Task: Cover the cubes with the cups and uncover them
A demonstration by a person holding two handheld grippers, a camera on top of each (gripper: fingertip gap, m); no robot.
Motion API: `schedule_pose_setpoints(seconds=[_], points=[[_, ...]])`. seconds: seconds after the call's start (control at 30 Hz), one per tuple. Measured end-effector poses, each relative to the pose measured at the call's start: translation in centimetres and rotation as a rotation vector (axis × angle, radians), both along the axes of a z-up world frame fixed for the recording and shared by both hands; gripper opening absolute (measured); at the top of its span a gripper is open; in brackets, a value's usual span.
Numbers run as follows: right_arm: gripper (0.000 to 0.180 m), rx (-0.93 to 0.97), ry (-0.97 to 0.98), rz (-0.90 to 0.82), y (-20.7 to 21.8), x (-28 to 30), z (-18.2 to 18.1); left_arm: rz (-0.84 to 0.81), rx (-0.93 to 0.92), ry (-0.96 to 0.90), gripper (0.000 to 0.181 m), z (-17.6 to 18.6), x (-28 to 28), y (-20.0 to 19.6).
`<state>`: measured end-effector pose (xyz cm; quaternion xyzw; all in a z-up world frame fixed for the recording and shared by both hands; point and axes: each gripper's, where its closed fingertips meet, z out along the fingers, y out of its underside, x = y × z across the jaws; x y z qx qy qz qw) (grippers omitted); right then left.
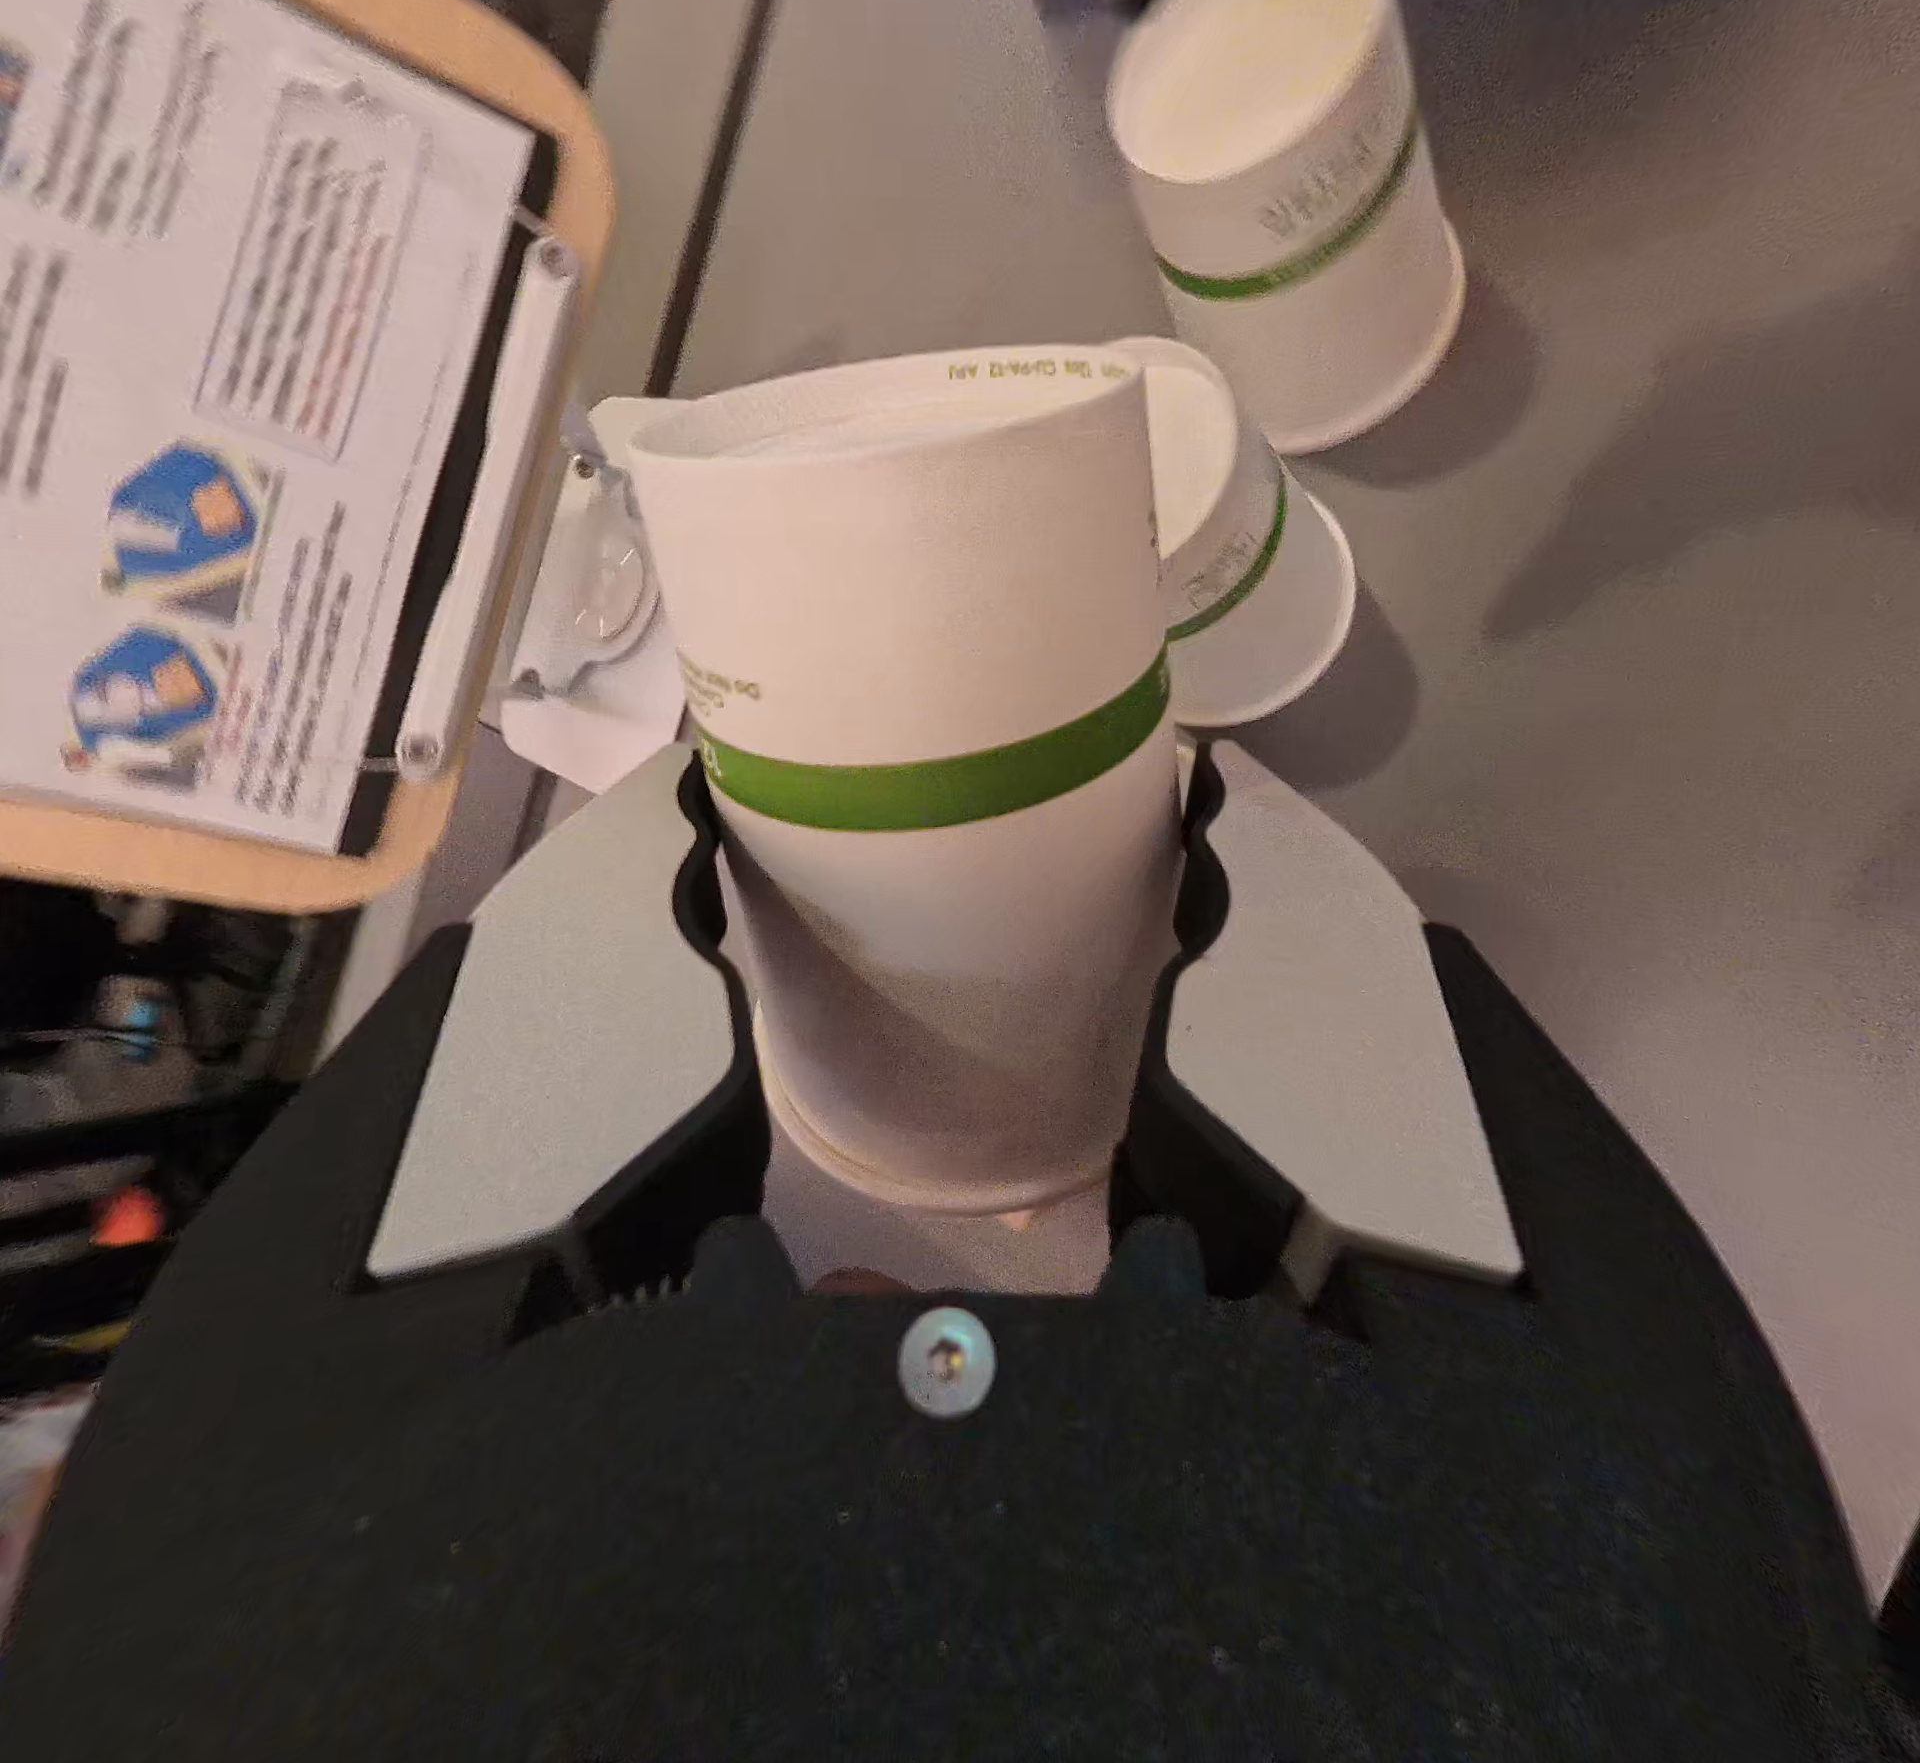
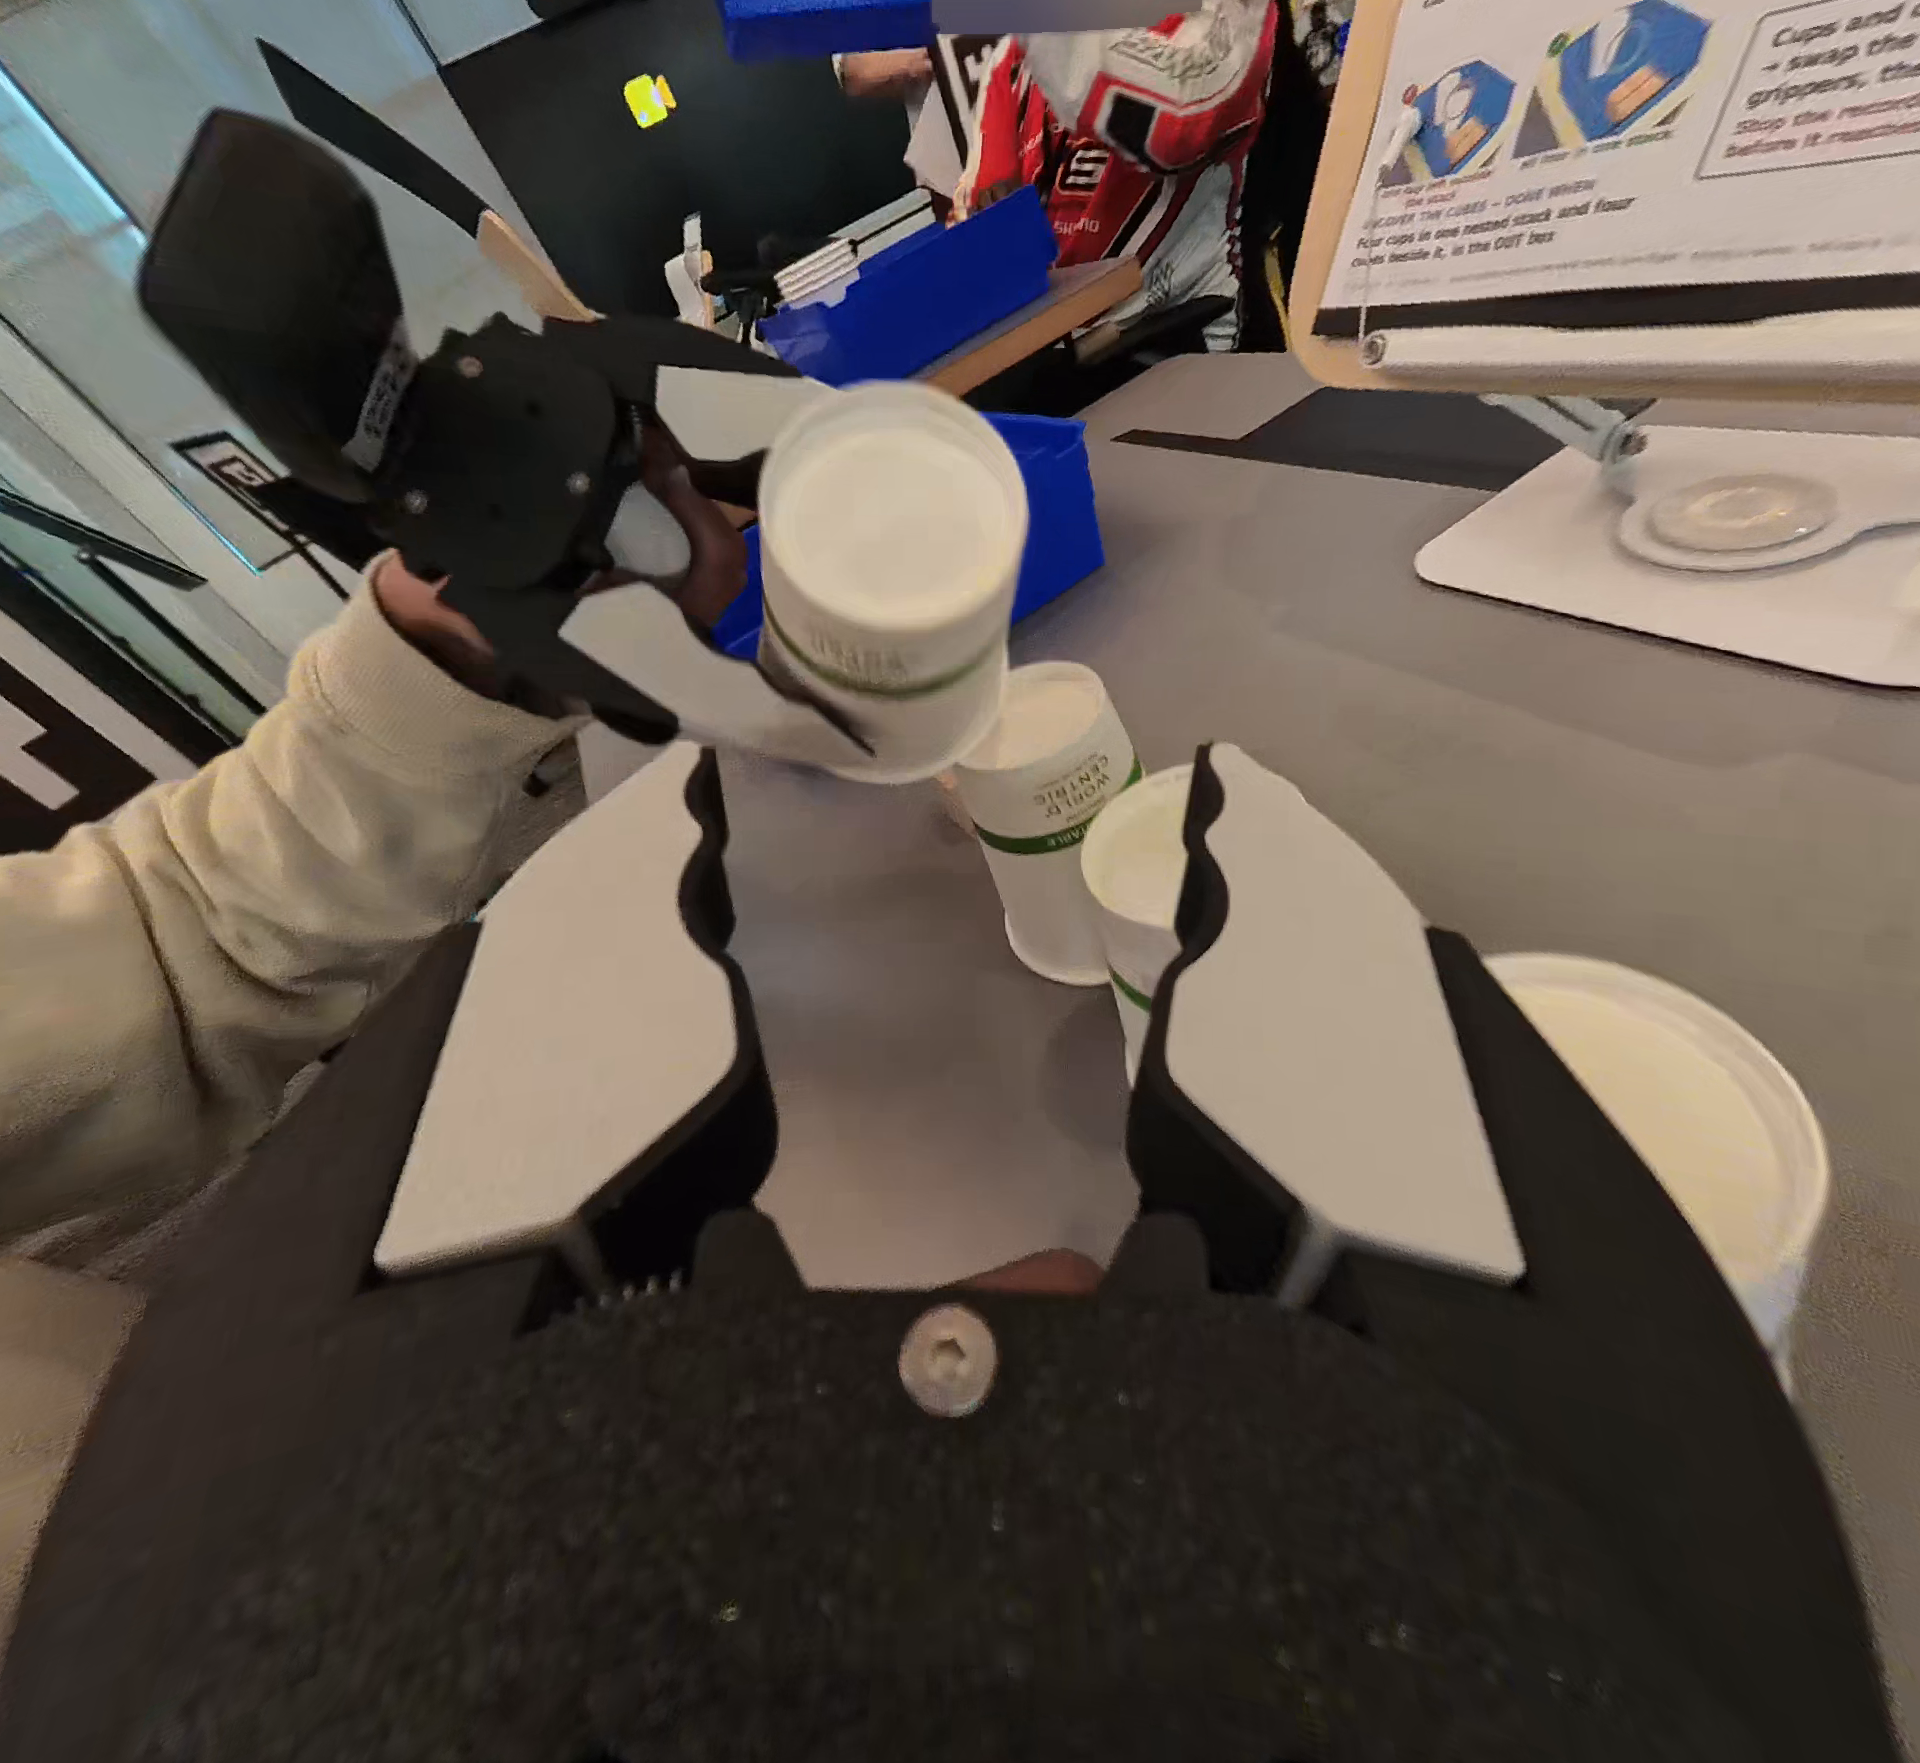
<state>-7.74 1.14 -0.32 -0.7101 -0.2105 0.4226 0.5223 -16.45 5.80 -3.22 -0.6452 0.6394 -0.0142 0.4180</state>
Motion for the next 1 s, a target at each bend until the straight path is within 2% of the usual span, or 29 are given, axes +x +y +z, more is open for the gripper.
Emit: schedule_pose_setpoints(seconds=[0.13, 0.23, 0.37, 0.47, 0.6, 0.77, 1.0], points=[[0.084, 0.006, -0.024, 0.006, -2.0, 0.5, -1.8, 0.176, -0.033, -0.331, 0.085, 0.2, -4.1, 1.3], [0.083, 0.011, -0.02, 0.018, -3.1, 0.3, -2.5, 0.2, -0.063, -0.533, 0.085, 0.4, -5.7, 0.5], [0.081, -0.006, 0.004, 0.03, -3.6, 0.0, -2.8, 0.154, -0.104, -0.796, 0.085, 3.2, -6.3, -1.6], [0.081, -0.008, 0.004, 0.028, -3.7, 0.0, -3.0, 0.312, -0.01, -0.786, 0.085, 2.4, -9.2, 0.6], [0.08, -0.013, 0.007, 0.031, -3.8, 0.0, -3.2, 0.501, 0.041, -0.727, 0.085, -1.2, -11.5, 3.8], [0.079, -0.02, -0.008, 0.04, -4.2, -0.2, -3.5, 0.58, 0.007, -0.691, 0.085, -5.2, -11.2, 5.7], [0.078, -0.023, -0.025, 0.055, -4.6, -0.3, -3.8, 0.608, -0.082, -0.683, 0.085, -7.8, -10.5, 6.7]])
